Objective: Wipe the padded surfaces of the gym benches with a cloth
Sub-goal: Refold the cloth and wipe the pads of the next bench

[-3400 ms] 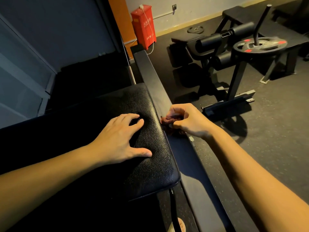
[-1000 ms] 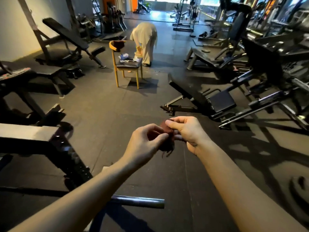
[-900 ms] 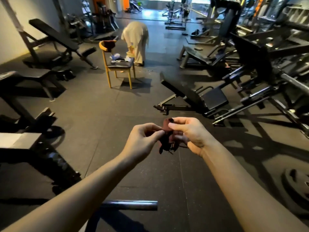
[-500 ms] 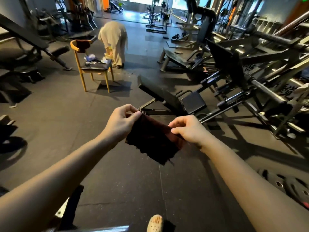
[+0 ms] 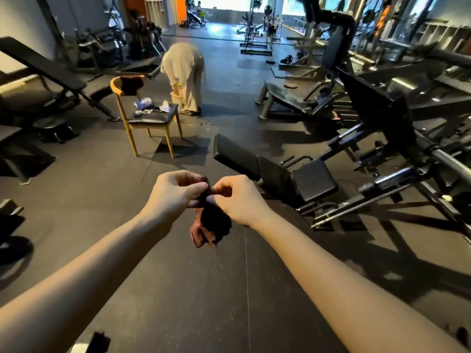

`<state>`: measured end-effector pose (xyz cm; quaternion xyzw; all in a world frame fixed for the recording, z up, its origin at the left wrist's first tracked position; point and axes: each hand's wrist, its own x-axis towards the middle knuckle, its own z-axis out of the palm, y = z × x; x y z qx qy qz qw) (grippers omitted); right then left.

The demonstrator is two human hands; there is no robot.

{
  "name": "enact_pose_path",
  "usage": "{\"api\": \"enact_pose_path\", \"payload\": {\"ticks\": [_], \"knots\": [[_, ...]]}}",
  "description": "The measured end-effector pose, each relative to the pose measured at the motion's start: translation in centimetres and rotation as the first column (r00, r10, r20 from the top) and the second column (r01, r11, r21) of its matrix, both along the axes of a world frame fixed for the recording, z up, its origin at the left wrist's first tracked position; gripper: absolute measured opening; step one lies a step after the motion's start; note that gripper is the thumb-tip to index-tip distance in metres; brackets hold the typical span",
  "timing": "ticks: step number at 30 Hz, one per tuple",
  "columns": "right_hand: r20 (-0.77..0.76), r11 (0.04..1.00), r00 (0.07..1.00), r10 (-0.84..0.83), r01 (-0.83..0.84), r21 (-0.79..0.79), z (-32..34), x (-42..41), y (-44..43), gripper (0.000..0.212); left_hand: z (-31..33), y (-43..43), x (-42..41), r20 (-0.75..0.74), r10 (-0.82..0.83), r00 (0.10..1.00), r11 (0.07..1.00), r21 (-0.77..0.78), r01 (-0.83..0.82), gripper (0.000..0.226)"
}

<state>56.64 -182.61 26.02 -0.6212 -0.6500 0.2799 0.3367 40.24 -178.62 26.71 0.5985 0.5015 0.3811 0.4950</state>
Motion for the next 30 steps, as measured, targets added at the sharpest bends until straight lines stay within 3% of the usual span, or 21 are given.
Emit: {"api": "enact_pose_path", "payload": {"ticks": [6, 10, 14, 18, 21, 25, 30], "knots": [[-0.090, 0.974, 0.973, 0.214, -0.220, -0.057, 0.4, 4.6, 12.7, 0.008, 0.9, 10.6, 1.4, 0.091, -0.038, 0.995, 0.983, -0.177, 0.054, 0.014], [-0.203, 0.915, 0.918, 0.342, -0.375, -0.152, -0.5, 6.9, 22.8, 0.011, -0.2, 19.0, 2.7, 0.113, 0.008, 0.994, 0.977, -0.213, 0.016, 0.014], [-0.334, 0.847, 0.869, 0.364, -0.458, -0.270, -0.8, 9.4, 34.4, 0.021, -0.1, 28.4, 3.9, 0.129, 0.056, 0.990, 0.967, -0.252, -0.022, 0.009], [-0.342, 0.820, 0.846, 0.408, -0.505, -0.269, 0.6, 10.8, 45.3, 0.022, 1.2, 36.5, 4.9, -0.097, 0.105, 0.990, 0.968, -0.217, -0.124, 0.014], [-0.290, 0.736, 0.768, 0.572, -0.636, -0.231, 2.1, 10.6, 52.9, 0.016, 2.0, 42.5, 4.9, -0.240, 0.149, 0.959, 0.971, -0.150, -0.188, 0.018], [-0.235, 0.738, 0.765, 0.600, -0.643, -0.205, 2.4, 9.5, 63.1, 0.016, 2.3, 50.9, 3.3, -0.319, 0.182, 0.930, 0.976, -0.054, -0.209, 0.024], [-0.356, 0.767, 0.778, 0.519, -0.607, -0.209, 0.9, 7.3, 75.7, 0.015, 1.1, 62.0, -1.0, -0.359, 0.158, 0.920, 0.983, -0.034, -0.182, 0.039]]}}
